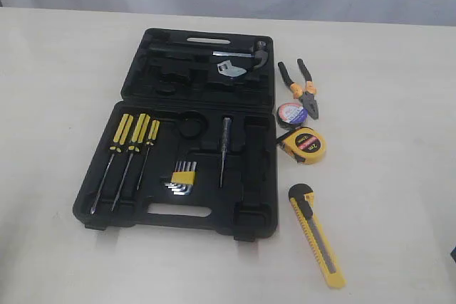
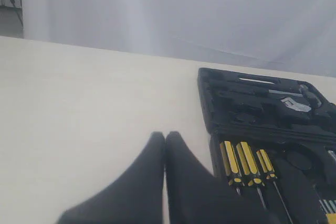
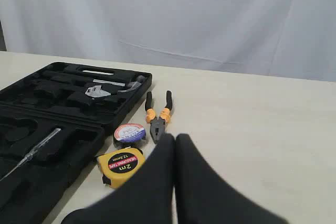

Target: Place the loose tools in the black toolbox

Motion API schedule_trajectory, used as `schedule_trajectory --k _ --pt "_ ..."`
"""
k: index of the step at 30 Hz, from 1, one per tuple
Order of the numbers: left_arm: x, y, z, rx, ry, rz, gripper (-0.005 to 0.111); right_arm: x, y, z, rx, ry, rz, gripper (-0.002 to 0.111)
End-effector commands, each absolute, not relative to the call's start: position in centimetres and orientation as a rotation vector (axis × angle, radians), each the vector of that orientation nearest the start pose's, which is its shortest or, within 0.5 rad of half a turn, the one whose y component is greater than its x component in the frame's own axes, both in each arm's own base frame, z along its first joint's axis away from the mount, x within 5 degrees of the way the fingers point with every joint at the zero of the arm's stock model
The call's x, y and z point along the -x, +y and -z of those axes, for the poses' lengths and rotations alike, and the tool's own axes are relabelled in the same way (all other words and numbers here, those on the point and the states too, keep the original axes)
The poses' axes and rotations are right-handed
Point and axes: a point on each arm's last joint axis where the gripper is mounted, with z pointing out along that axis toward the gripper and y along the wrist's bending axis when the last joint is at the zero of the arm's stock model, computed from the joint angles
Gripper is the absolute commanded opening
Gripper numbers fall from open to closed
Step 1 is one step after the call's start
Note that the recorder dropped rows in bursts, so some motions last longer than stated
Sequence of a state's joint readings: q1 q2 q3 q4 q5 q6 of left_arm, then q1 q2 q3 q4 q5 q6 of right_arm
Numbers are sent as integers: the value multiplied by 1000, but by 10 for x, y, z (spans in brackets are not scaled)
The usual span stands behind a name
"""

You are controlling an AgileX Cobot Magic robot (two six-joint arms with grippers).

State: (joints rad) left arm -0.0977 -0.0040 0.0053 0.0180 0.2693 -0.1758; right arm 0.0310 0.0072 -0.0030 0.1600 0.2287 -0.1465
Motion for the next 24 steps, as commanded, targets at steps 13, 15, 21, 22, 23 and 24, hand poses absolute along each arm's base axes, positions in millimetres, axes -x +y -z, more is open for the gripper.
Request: schedule_trajectory --k 13,15,21,22,23,24 --pt "-55 -5 -189 54 1757 190 0 -55 5 -193 42 1705 -54 -1" --pt "-55 -5 -189 54 1755 190 0 -55 5 -193 42 1705 -54 -1" --pt "-55 -5 -189 54 1755 190 0 -56 3 -206 9 1567 -53 -1" --pt "-55 -5 -189 54 1755 190 0 -56 2 -209 -34 1535 -91 -1" --pt "-55 -5 -189 54 1755 190 0 -56 2 -210 -79 1514 -134 -1" --pt "-55 -5 -189 54 1755 190 0 -56 2 -212 -125 1494 -181 -1"
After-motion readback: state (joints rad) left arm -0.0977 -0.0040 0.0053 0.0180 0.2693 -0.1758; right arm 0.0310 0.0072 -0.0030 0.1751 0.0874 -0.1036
